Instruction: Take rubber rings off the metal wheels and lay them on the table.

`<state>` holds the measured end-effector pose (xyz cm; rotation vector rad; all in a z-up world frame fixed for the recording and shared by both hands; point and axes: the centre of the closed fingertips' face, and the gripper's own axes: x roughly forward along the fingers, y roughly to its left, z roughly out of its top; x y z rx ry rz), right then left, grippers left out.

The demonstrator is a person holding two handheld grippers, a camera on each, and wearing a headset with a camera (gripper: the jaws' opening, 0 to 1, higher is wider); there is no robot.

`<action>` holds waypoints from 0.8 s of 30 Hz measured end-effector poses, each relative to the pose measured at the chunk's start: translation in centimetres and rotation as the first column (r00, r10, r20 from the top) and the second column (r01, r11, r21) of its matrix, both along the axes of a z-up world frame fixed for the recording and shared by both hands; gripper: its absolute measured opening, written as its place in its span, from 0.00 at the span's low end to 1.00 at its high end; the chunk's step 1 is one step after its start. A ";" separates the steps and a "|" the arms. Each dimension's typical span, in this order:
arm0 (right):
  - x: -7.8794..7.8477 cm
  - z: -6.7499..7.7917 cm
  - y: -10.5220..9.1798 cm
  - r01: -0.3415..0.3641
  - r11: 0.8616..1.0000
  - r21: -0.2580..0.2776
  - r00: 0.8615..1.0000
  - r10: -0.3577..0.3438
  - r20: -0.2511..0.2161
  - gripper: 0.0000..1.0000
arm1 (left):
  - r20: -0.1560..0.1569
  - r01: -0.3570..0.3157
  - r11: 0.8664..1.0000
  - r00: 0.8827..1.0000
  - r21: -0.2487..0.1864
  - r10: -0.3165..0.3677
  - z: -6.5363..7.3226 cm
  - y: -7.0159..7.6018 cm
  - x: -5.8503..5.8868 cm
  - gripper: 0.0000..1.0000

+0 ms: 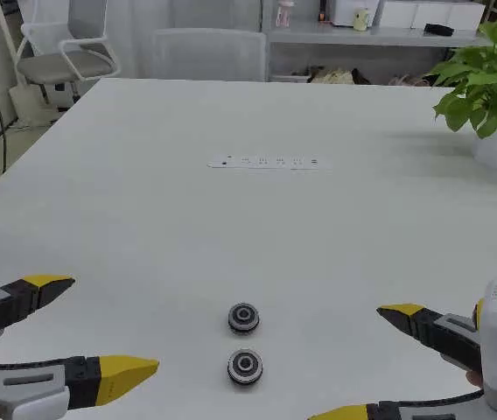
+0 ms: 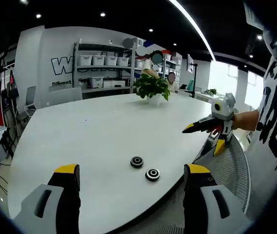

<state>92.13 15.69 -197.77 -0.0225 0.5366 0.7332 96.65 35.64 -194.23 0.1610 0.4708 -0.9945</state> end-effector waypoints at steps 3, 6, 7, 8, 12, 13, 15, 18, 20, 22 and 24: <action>0.0 0.1 0.4 0.003 1.000 0.001 1.000 -0.003 -0.002 0.99 | 0.003 0.003 1.000 1.000 -0.007 -0.003 0.1 0.0 0.2 0.89; 0.1 -0.1 0.7 -0.012 1.000 -0.017 1.000 0.012 -0.009 0.99 | 0.005 -0.009 1.000 1.000 -0.029 0.009 0.6 0.1 0.7 0.89; 0.1 -0.1 0.8 -0.012 1.000 -0.022 1.000 0.012 -0.010 0.99 | 0.005 -0.008 0.999 1.000 -0.032 0.008 0.7 0.1 0.7 0.89; 0.2 -0.2 0.7 -0.012 1.000 -0.028 1.000 0.012 -0.011 0.99 | 0.005 -0.007 0.999 1.000 -0.033 0.007 0.8 0.1 0.7 0.89; 0.2 -0.1 0.7 -0.006 1.000 -0.024 1.000 0.006 -0.009 0.99 | 0.005 -0.004 1.000 1.000 -0.024 0.004 0.7 0.2 0.7 0.89; 0.3 -0.1 0.6 -0.007 1.000 -0.023 1.000 0.007 -0.007 0.99 | 0.004 -0.005 1.000 1.000 -0.024 0.005 0.7 0.3 0.7 0.89; 0.3 0.0 0.6 -0.006 1.000 -0.027 1.000 0.006 -0.006 0.99 | 0.002 -0.010 1.000 1.000 -0.024 0.010 0.6 0.4 0.7 0.89; 0.4 0.1 0.5 -0.003 1.000 -0.024 1.000 0.003 -0.001 0.99 | 0.004 -0.012 1.000 1.000 -0.026 0.013 0.8 0.5 0.6 0.90; 0.3 0.1 0.5 -0.004 1.000 -0.021 1.000 0.004 -0.003 0.99 | 0.007 -0.014 0.999 1.000 -0.031 0.014 1.0 0.4 0.7 0.91; 0.3 0.1 0.7 -0.009 1.000 -0.023 1.000 0.009 0.001 0.99 | 0.009 -0.015 1.000 1.000 -0.027 0.016 1.0 0.5 0.7 0.91; 0.2 0.1 0.8 -0.015 1.000 -0.022 1.000 0.015 0.001 0.99 | 0.013 -0.018 1.000 1.000 -0.024 0.018 1.1 0.5 0.8 0.91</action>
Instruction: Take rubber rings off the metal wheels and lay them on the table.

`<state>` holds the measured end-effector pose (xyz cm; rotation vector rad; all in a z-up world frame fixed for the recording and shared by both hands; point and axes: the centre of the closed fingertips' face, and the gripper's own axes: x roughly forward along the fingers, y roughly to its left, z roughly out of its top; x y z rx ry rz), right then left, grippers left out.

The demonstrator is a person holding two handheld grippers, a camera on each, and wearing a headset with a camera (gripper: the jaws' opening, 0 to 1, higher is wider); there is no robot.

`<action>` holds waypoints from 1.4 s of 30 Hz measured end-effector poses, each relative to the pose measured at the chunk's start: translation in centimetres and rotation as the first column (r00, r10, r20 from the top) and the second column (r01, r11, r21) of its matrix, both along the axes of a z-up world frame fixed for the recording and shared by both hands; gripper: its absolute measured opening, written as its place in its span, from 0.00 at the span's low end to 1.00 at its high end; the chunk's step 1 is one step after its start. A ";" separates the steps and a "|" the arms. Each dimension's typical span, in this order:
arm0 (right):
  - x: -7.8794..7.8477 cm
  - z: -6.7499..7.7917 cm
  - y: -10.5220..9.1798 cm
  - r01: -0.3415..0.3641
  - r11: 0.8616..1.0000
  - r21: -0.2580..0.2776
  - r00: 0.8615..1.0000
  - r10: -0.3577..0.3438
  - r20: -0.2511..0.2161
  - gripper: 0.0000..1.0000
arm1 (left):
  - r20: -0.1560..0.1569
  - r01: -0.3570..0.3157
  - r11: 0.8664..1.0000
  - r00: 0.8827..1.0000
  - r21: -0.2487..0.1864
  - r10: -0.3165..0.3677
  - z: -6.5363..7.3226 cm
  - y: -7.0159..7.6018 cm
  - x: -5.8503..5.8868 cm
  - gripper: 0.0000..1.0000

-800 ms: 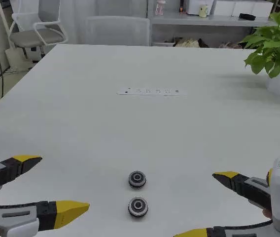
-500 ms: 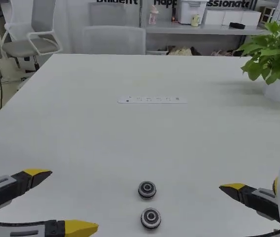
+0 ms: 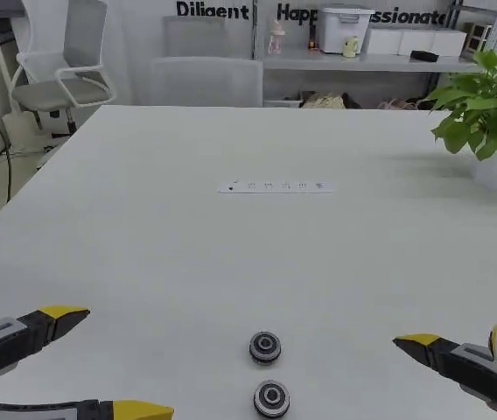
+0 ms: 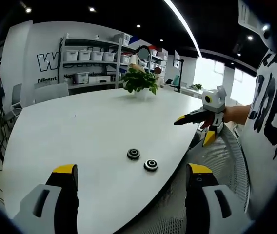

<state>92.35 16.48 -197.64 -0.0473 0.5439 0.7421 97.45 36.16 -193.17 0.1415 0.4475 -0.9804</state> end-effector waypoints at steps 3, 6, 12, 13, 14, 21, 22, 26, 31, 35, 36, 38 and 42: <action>-0.1 -0.1 0.0 -0.008 1.000 -0.002 1.000 0.008 -0.001 0.99 | 0.002 -0.003 1.000 1.000 -0.002 0.003 0.1 0.0 0.0 0.91; -0.1 -0.2 0.0 -0.009 1.000 0.000 1.000 0.009 0.000 0.99 | 0.001 -0.003 1.000 1.000 0.001 0.003 0.0 0.0 -0.1 0.92; -0.2 0.0 0.0 -0.011 1.000 0.004 1.000 0.011 0.004 0.99 | 0.001 0.000 1.000 1.000 0.006 0.000 -0.1 -0.1 -0.3 0.92; -0.2 0.0 0.0 -0.011 1.000 0.004 1.000 0.011 0.004 0.99 | 0.002 0.001 1.000 1.000 0.007 -0.001 -0.1 -0.2 -0.3 0.92; -0.2 0.0 0.0 -0.010 1.000 0.005 1.000 0.010 0.003 0.99 | 0.002 0.001 1.000 1.000 0.007 -0.001 -0.1 -0.2 -0.3 0.92; -0.3 -0.3 -0.2 -0.007 1.000 0.007 1.000 0.007 -0.002 0.99 | 0.001 0.004 1.000 1.000 0.006 -0.004 -0.5 -0.4 -0.3 0.91; -0.4 -0.3 -0.2 -0.007 1.000 0.009 1.000 0.007 -0.006 0.99 | 0.007 0.006 1.000 1.000 0.005 -0.006 -0.5 -0.5 -0.3 0.91; -0.2 -0.4 -0.4 -0.002 1.000 0.011 1.000 0.002 -0.006 0.99 | 0.007 0.006 1.000 1.000 0.010 -0.006 -0.7 -0.4 -0.1 0.91; 0.1 -0.4 -0.4 -0.001 1.000 0.017 1.000 0.001 -0.011 0.99 | 0.002 0.006 1.000 1.000 0.015 -0.006 -1.1 -0.2 0.3 0.91; 0.4 -0.7 -0.4 -0.002 1.000 0.014 1.000 0.002 -0.011 0.99 | 0.002 0.004 1.000 1.000 0.012 -0.004 -1.3 -0.3 0.6 0.91; 0.4 -0.7 -0.2 -0.003 1.000 0.013 1.000 0.003 -0.012 0.99 | -0.001 0.007 1.000 1.000 0.013 -0.007 -1.4 -0.4 0.5 0.91; 0.3 -0.8 -0.1 -0.006 1.000 0.008 1.000 0.006 -0.013 0.99 | -0.004 0.013 1.000 1.000 0.023 -0.013 -1.7 -0.4 0.4 0.91; 0.2 -0.9 0.0 -0.012 1.000 0.006 1.000 0.012 -0.015 0.99 | -0.008 0.018 0.999 1.000 0.028 -0.018 -1.9 -0.5 0.3 0.91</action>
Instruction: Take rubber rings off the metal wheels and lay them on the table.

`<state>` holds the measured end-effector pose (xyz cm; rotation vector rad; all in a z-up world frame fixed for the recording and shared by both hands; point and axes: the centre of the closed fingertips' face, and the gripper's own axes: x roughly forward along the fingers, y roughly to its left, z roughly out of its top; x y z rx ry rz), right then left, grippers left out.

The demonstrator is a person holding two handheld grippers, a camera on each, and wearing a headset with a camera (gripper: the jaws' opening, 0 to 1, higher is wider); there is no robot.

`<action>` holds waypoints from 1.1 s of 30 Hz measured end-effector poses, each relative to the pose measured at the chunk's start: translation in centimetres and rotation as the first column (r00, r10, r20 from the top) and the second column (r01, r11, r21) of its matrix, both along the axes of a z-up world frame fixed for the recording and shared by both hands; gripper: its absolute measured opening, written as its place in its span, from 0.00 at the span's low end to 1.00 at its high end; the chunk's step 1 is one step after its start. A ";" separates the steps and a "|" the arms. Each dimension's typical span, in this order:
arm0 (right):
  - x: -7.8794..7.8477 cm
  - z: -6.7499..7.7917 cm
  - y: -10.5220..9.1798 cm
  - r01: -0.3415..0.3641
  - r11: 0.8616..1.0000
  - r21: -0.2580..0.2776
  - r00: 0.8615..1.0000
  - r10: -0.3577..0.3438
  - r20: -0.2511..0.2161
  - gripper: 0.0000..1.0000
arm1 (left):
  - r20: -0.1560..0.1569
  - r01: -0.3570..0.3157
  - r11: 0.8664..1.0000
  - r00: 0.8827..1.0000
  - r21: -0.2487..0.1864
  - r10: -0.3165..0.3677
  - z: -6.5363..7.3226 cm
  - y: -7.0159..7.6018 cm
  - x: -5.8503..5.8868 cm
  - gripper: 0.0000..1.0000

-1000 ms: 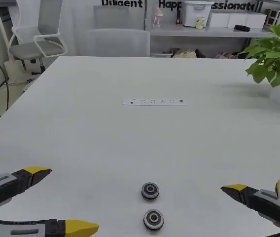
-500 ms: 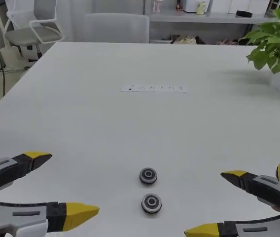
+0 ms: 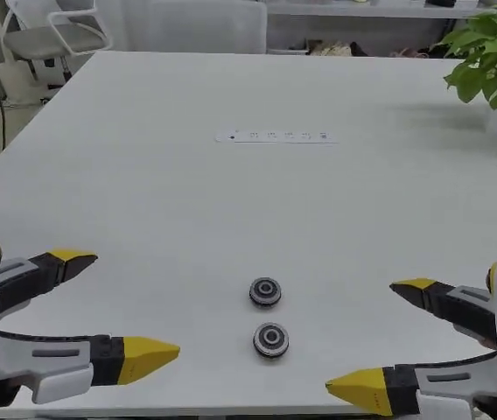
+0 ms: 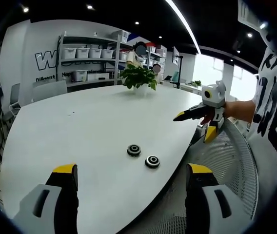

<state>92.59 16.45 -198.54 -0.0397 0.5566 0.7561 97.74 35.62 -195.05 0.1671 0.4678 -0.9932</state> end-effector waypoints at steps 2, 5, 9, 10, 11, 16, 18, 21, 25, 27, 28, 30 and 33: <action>0.0 -0.1 0.0 0.000 1.000 -0.001 1.000 0.000 -0.001 0.99 | 0.001 0.003 1.000 1.000 0.002 -0.003 0.0 0.0 0.0 0.91; 0.0 -0.2 -0.1 0.000 1.000 -0.002 1.000 0.000 -0.003 0.99 | -0.002 0.001 1.000 1.000 0.000 -0.001 0.0 -0.1 0.2 0.91; 0.0 -0.3 -0.3 0.000 1.000 -0.006 1.000 0.000 -0.007 0.99 | -0.001 0.001 1.000 1.000 -0.003 -0.001 0.2 -0.2 0.4 0.91; 0.1 -0.3 -0.3 0.000 1.000 -0.007 1.000 0.000 -0.007 0.99 | 0.000 0.002 1.000 1.000 -0.003 -0.002 0.2 -0.3 0.5 0.91; 0.1 -0.3 -0.3 0.000 1.000 -0.007 1.000 -0.001 -0.007 0.99 | 0.000 0.003 1.000 1.000 -0.003 -0.003 0.2 -0.3 0.5 0.91; 0.3 -0.2 -0.6 0.000 1.000 -0.009 1.000 0.000 -0.011 0.99 | 0.001 0.004 1.000 1.000 -0.002 -0.004 0.2 -0.5 0.7 0.91; 0.4 -0.2 -0.6 -0.004 1.000 -0.011 1.000 0.004 -0.010 0.99 | 0.002 0.003 1.000 1.000 -0.004 -0.003 0.2 -0.5 0.7 0.91; 0.6 0.0 -0.6 -0.004 1.000 -0.006 1.000 0.004 -0.012 0.99 | 0.008 0.007 1.000 1.000 -0.001 -0.007 0.3 -0.7 0.9 0.90; 1.2 0.1 -0.4 -0.012 1.000 -0.008 1.000 0.012 -0.003 0.99 | 0.015 0.012 1.000 1.000 0.001 -0.012 0.4 -1.0 1.2 0.90; 1.3 0.2 -0.2 -0.017 1.000 -0.006 1.000 0.017 -0.001 0.97 | 0.023 0.023 1.000 0.999 0.014 -0.023 0.4 -1.2 1.2 0.90; 1.5 0.3 -0.2 -0.017 1.000 -0.003 1.000 0.017 0.001 0.98 | 0.024 0.029 0.999 0.999 0.021 -0.029 0.3 -1.3 1.3 0.90; 1.7 0.2 -0.2 -0.019 1.000 -0.002 1.000 0.019 0.002 0.97 | 0.024 0.035 0.999 0.999 0.022 -0.035 0.3 -1.5 1.4 0.90; 2.1 0.1 -0.1 -0.024 1.000 -0.004 1.000 0.024 0.006 0.97 | 0.025 0.041 0.999 0.999 0.021 -0.041 0.3 -1.8 1.6 0.89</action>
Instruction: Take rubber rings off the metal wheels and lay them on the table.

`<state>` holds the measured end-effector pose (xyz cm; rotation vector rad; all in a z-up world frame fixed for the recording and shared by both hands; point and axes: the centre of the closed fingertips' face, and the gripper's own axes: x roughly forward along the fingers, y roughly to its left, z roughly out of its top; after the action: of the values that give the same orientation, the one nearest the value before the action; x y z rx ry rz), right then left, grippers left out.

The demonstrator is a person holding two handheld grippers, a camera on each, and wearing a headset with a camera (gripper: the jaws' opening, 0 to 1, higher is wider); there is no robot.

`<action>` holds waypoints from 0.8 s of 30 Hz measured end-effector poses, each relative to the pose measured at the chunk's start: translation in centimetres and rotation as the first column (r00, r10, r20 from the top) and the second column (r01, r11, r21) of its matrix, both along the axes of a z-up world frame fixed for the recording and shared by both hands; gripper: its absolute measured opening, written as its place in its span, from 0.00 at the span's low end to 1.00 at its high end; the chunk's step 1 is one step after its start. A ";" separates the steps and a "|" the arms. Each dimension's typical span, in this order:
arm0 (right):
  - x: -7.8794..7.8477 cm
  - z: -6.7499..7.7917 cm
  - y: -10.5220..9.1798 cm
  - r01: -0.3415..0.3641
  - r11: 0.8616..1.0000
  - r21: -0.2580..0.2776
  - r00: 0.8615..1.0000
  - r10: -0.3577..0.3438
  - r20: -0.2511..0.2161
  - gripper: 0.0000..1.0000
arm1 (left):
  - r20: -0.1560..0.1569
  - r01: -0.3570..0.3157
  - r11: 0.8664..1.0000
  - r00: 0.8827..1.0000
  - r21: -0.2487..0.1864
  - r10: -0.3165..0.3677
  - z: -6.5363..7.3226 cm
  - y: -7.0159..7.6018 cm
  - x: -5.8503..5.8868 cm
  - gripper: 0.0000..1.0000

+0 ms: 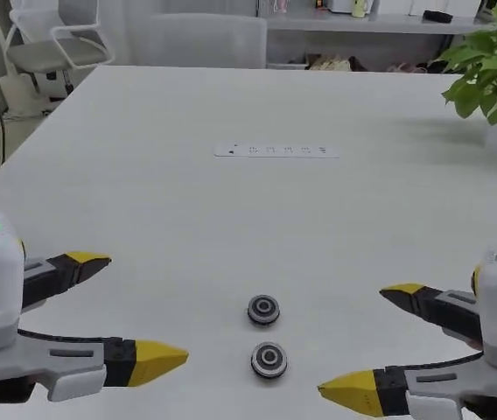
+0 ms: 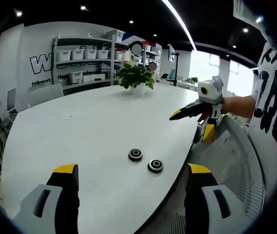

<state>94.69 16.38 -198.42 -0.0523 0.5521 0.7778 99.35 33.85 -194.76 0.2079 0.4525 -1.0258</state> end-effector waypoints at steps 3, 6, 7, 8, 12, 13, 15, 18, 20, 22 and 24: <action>0.3 -0.1 0.3 -0.014 1.000 -0.005 1.000 0.015 0.007 0.95 | 0.010 0.012 1.000 1.000 0.004 -0.012 0.0 -0.4 0.2 0.88; 0.7 -0.2 0.4 -0.021 1.000 -0.008 1.000 0.021 0.013 0.95 | 0.014 0.023 1.000 1.000 0.014 -0.024 -0.1 -0.7 0.2 0.87; 0.8 -0.3 0.4 -0.023 1.000 -0.009 1.000 0.023 0.014 0.95 | 0.012 0.025 1.000 1.000 0.016 -0.025 -0.2 -0.8 0.3 0.86; 1.0 -0.4 0.4 -0.025 1.000 -0.011 1.000 0.025 0.014 0.95 | 0.009 0.026 1.000 1.000 0.017 -0.026 -0.3 -0.8 0.3 0.86; 1.3 -1.0 0.6 -0.043 0.999 -0.018 0.999 0.043 0.013 0.93 | 0.006 0.029 1.000 1.000 0.011 -0.029 -0.4 -1.0 0.6 0.84; 1.3 -1.2 0.6 -0.047 0.999 -0.021 0.999 0.048 0.010 0.93 | 0.007 0.031 0.999 1.000 0.012 -0.031 -0.5 -1.0 0.6 0.83; 1.4 -1.6 0.6 -0.057 0.998 -0.027 0.998 0.057 0.009 0.92 | 0.006 0.036 0.999 0.999 0.016 -0.036 -0.7 -1.1 0.7 0.83; 1.5 -2.1 0.7 -0.076 0.997 -0.031 0.997 0.076 0.010 0.91 | -0.001 0.049 0.999 0.999 0.014 -0.049 -1.1 -1.2 0.7 0.83; 1.6 -2.5 0.7 -0.084 0.996 -0.033 0.996 0.084 0.010 0.90 | -0.001 0.064 0.998 0.998 0.001 -0.064 -1.2 -1.5 0.7 0.83; 1.6 -3.0 0.8 -0.100 0.994 -0.041 0.995 0.100 0.010 0.89 | 0.005 0.084 0.996 0.996 0.004 -0.084 -1.4 -1.8 0.6 0.83; 1.6 -3.5 0.9 -0.117 0.992 -0.053 0.993 0.117 0.013 0.88 | 0.008 0.106 0.994 0.994 0.009 -0.106 -1.7 -2.1 0.4 0.83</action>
<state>96.26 17.26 -201.90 -0.1401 0.5581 0.8763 99.75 31.76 -196.45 0.2455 0.4418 -1.1263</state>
